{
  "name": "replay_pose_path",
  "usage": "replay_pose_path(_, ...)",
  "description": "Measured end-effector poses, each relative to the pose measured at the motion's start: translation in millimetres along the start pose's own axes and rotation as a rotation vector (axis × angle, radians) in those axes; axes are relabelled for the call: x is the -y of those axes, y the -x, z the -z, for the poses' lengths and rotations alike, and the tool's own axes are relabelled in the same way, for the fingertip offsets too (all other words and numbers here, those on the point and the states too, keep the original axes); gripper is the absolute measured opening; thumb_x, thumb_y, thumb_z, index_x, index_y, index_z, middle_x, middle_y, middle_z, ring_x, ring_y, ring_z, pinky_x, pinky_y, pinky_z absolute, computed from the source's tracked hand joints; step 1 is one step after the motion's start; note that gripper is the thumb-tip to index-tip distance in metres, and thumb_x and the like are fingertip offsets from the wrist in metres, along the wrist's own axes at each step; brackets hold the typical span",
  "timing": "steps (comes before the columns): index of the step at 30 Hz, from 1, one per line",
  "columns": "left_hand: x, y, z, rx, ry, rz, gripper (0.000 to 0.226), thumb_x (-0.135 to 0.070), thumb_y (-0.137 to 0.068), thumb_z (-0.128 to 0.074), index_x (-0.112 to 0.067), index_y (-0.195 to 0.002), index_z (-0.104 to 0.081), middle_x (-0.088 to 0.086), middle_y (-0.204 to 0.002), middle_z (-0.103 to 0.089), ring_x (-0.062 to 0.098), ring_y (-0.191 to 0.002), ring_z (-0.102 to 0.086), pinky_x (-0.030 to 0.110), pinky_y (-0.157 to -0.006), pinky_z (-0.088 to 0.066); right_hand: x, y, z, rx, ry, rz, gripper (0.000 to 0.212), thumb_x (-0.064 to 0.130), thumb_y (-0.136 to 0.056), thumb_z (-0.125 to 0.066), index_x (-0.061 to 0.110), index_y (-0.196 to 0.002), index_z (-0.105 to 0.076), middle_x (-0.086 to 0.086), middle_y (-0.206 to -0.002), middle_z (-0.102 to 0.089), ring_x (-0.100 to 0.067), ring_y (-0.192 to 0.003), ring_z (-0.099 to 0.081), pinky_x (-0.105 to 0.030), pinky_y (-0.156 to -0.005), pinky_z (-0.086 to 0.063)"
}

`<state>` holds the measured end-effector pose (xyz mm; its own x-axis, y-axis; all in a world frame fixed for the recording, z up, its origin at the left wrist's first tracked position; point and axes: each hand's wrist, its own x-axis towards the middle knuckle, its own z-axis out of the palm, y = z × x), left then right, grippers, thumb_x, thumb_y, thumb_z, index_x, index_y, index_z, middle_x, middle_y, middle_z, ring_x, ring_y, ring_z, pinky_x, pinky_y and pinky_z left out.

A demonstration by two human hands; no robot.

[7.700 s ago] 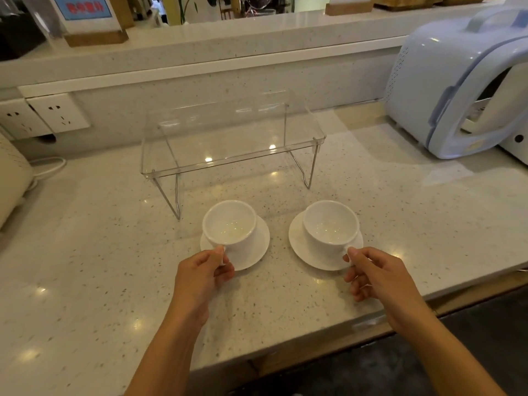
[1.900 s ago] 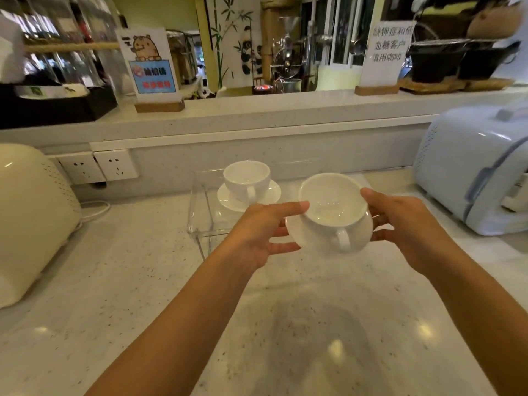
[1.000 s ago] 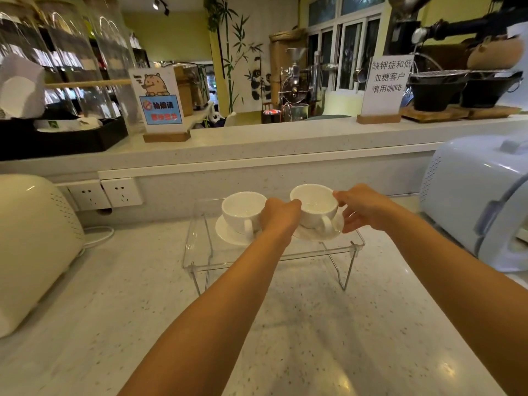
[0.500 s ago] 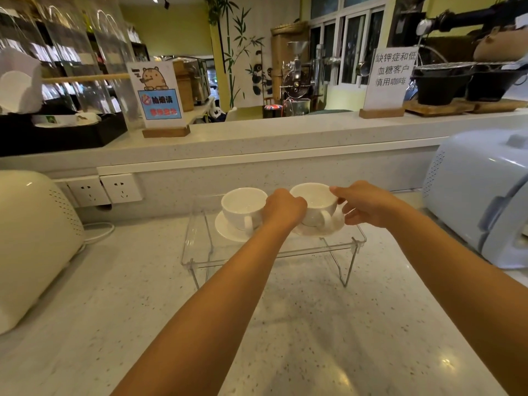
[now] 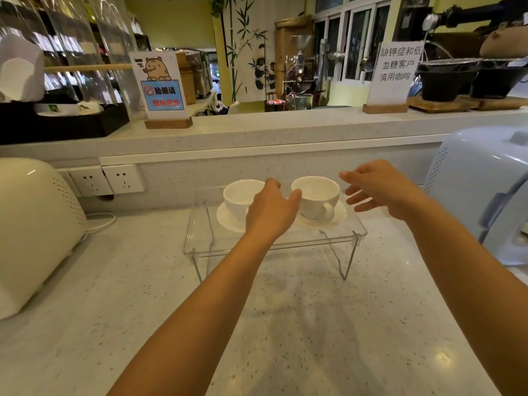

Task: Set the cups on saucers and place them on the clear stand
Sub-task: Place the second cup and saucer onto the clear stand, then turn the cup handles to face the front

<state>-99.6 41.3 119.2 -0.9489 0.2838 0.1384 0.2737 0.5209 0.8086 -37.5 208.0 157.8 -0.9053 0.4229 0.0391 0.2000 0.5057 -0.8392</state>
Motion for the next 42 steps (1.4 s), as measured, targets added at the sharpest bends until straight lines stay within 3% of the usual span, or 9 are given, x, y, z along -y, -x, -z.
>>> replay_pose_path(5,47.7,64.2,12.7,-0.205,-0.166,-0.210,0.034,-0.045,-0.088,-0.048,-0.025,-0.115,-0.051,-0.004,-0.099,-0.066,0.009,-0.078,-0.056,0.027,-0.070,-0.047,2.7,23.4,-24.4,-0.023,-0.075,0.128,0.023,0.024,-0.091,-0.050,0.008,-0.104,-0.059,-0.008,-0.085,-0.065,-0.020,-0.069,-0.065,-0.025,-0.058,-0.053)
replay_pose_path(8,88.7,92.7,16.0,-0.231,-0.309,-0.274,0.032,-0.044,-0.088,-0.047,-0.023,-0.110,-0.058,-0.004,-0.094,-0.071,0.010,-0.075,-0.062,0.025,-0.065,-0.049,0.7,30.9,-50.0,0.022,-0.093,0.154,0.020,0.023,-0.090,-0.051,0.009,-0.101,-0.061,-0.008,-0.082,-0.066,-0.021,-0.066,-0.065,-0.029,-0.060,-0.055)
replay_pose_path(15,184.5,115.8,25.4,-0.145,-0.675,-0.047,0.038,-0.039,-0.091,-0.043,-0.013,-0.113,-0.060,0.008,-0.102,-0.069,0.025,-0.089,-0.064,0.036,-0.071,-0.051,-2.8,25.4,-87.4,0.121,-0.097,0.070,0.022,0.022,-0.091,-0.050,0.006,-0.101,-0.061,-0.013,-0.083,-0.067,-0.024,-0.068,-0.064,-0.034,-0.066,-0.055)
replay_pose_path(17,204.9,117.9,29.1,-0.079,-0.682,0.030,0.047,-0.045,-0.089,-0.042,-0.017,-0.126,-0.051,0.012,-0.127,-0.059,0.028,-0.112,-0.055,0.038,-0.091,-0.046,-1.4,22.3,-92.3,0.113,-0.082,0.066,0.022,0.021,-0.091,-0.049,0.005,-0.102,-0.060,-0.014,-0.084,-0.067,-0.025,-0.069,-0.064,-0.034,-0.064,-0.054)
replay_pose_path(19,221.9,120.4,31.2,0.043,-0.719,0.100,0.062,-0.059,-0.086,-0.032,-0.028,-0.140,-0.031,0.011,-0.152,-0.030,0.027,-0.138,-0.027,0.041,-0.112,-0.024,1.3,19.2,-96.5,0.117,-0.059,0.068,0.022,0.021,-0.091,-0.049,0.005,-0.102,-0.060,-0.015,-0.087,-0.067,-0.025,-0.069,-0.064,-0.030,-0.061,-0.052)
replay_pose_path(21,233.1,123.2,30.4,0.127,-0.751,0.121,0.071,-0.069,-0.083,-0.019,-0.035,-0.144,-0.012,0.009,-0.158,-0.007,0.026,-0.144,-0.004,0.041,-0.117,-0.003,4.2,16.3,-100.7,0.120,-0.037,0.066,0.023,0.021,-0.091,-0.050,0.005,-0.102,-0.060,-0.016,-0.089,-0.067,-0.026,-0.071,-0.064,-0.030,-0.062,-0.052)
replay_pose_path(23,239.0,126.1,28.7,0.134,-0.761,0.107,0.073,-0.072,-0.080,-0.010,-0.036,-0.144,-0.001,0.007,-0.158,0.002,0.024,-0.144,0.005,0.040,-0.116,0.005,5.7,13.5,-105.1,0.117,-0.021,0.058,0.024,0.021,-0.091,-0.050,0.004,-0.103,-0.060,-0.017,-0.089,-0.068,-0.028,-0.073,-0.065,-0.032,-0.065,-0.054)
replay_pose_path(35,241.9,132.6,24.5,0.085,-0.742,0.085,0.071,-0.069,-0.080,-0.001,-0.036,-0.143,0.007,0.005,-0.157,0.009,0.021,-0.143,0.014,0.041,-0.118,0.007,13.2,-2.4,-132.5,0.074,-0.145,-0.158,0.023,0.008,-0.088,-0.054,-0.007,-0.104,-0.057,-0.017,-0.070,-0.063,-0.024,-0.052,-0.064,-0.027,-0.042,-0.055)
replay_pose_path(42,242.6,133.7,24.7,0.081,-0.717,0.078,0.070,-0.069,-0.081,-0.002,-0.037,-0.143,0.006,0.004,-0.158,0.008,0.020,-0.143,0.015,0.042,-0.118,0.008,17.2,-5.1,-151.9,-0.086,-0.235,-0.238,0.046,-0.001,-0.082,-0.060,-0.003,-0.125,-0.044,-0.012,-0.071,-0.056,-0.020,-0.044,-0.061,-0.019,-0.031,-0.047)
